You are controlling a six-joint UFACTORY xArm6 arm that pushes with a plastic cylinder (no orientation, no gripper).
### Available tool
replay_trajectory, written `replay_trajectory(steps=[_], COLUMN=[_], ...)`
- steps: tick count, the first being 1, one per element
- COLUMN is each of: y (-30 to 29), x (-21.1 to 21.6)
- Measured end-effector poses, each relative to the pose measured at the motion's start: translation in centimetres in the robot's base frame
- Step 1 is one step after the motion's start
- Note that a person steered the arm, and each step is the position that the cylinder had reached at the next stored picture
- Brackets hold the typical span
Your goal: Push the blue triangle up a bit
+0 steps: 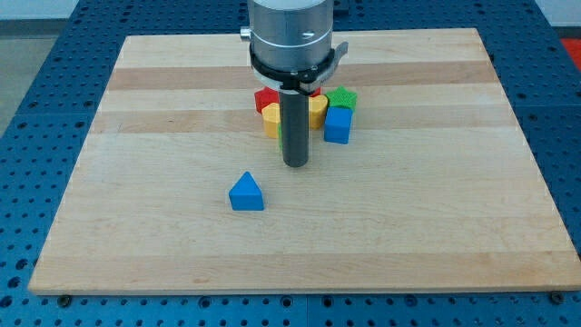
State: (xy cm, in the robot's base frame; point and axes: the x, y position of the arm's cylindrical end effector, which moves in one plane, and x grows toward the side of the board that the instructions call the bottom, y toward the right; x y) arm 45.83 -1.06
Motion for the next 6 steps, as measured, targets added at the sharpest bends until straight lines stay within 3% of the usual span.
replay_trajectory(steps=[3, 6], y=[-6.5, -10.1], x=[0.7, 8.1])
